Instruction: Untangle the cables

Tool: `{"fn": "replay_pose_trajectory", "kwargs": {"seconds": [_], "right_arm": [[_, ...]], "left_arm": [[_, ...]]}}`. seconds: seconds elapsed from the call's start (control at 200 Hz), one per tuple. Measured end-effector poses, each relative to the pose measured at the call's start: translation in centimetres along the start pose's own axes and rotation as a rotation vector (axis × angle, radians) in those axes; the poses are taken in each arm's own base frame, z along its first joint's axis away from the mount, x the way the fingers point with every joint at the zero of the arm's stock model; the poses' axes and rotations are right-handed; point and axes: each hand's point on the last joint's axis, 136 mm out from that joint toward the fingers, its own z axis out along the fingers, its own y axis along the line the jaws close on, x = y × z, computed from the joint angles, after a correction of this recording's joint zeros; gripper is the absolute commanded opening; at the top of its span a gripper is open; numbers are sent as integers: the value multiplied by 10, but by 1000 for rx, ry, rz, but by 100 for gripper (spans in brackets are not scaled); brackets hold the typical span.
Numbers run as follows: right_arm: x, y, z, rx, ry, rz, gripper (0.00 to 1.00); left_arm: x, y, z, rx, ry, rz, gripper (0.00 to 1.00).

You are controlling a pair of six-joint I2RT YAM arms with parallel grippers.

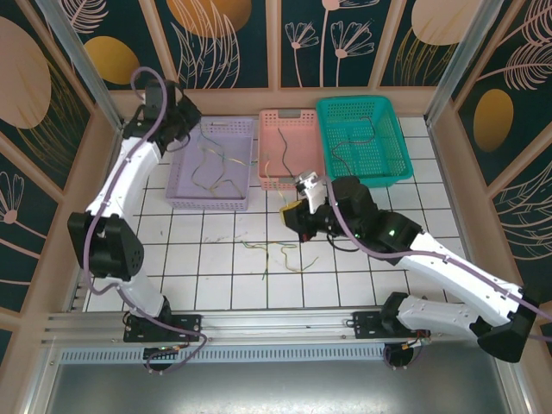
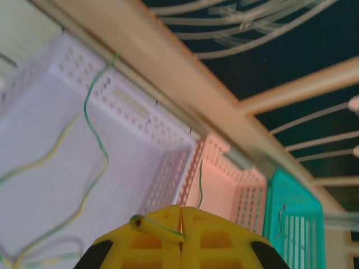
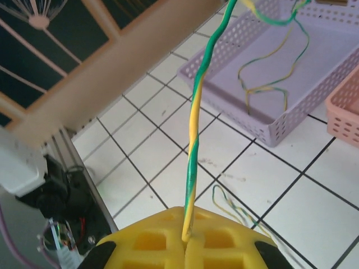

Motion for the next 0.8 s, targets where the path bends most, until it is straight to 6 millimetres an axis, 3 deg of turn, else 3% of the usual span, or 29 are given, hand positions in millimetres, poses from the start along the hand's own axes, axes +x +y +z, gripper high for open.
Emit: {"fn": "replay_pose_trajectory", "kwargs": {"seconds": [0.185,0.32,0.546,0.676,0.801], "right_arm": [[21,-10,7,52,53,3,0],[30,-14,7,61,64,29,0],[28,-20,1,70,39,82,0],[27,-43,-4,79,9,193,0],[18,-82,-22,73,-82,379,0]], "left_arm": [[-60,-4,11,17,-99,-23,0],[-78,-16,8,64,-126,-26,0],[-100,-35,7,188,-155,-39,0],[-110,-53,1,291,-169,-41,0],[-117,-83,-11,450,-179,-32,0]]}}
